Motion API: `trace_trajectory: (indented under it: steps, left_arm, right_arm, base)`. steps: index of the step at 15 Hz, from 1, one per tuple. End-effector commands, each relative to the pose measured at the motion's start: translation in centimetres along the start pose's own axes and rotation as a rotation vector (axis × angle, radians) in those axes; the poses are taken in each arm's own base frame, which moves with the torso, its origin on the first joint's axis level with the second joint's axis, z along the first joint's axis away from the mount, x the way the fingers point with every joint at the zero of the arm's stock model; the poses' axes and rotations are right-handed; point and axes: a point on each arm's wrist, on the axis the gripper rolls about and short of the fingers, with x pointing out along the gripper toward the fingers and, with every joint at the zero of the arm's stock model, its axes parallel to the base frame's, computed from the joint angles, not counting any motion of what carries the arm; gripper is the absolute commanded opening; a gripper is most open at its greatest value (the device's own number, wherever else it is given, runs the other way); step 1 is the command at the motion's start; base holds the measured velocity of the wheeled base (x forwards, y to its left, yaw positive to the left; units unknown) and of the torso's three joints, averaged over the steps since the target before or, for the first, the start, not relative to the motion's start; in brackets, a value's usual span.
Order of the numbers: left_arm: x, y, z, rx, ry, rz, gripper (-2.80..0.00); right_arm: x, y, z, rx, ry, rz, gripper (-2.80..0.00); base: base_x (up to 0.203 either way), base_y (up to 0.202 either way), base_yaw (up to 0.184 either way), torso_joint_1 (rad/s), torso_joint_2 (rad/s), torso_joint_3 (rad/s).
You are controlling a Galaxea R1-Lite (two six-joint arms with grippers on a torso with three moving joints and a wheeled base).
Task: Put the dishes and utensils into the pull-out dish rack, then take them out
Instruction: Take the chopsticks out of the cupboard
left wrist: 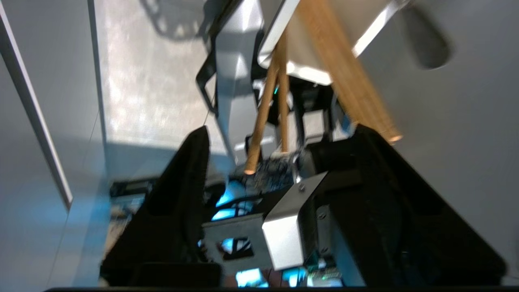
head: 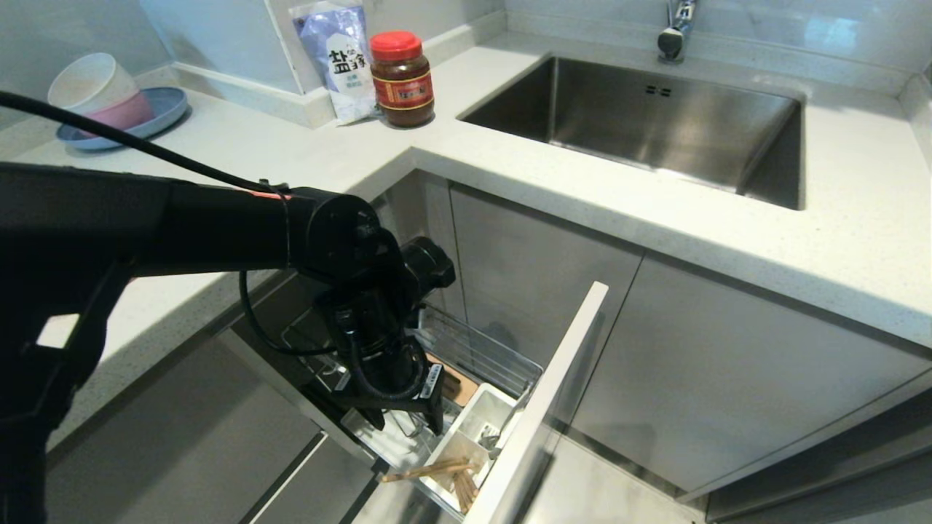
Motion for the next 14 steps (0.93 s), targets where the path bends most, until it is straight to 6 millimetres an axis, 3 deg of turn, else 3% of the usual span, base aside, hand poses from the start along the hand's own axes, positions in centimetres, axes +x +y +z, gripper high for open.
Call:
trace_trajectory:
  steps: [1, 14]
  left_arm:
    - [1.7, 0.0, 0.3, 0.027, 0.090, 0.014, 0.00]
    - [6.2, -0.1, 1.2, 0.085, 0.355, 0.107, 0.00]
  right_arm:
    - [0.0, 0.0, 0.0, 0.000, -0.003, 0.000, -2.80]
    - [0.0, 0.0, 0.0, 0.000, -0.003, 0.000, -2.80]
  base:
    - [0.000, 0.000, 0.000, 0.000, 0.00, 0.000]
    - [0.000, 0.000, 0.000, 0.000, 0.00, 0.000]
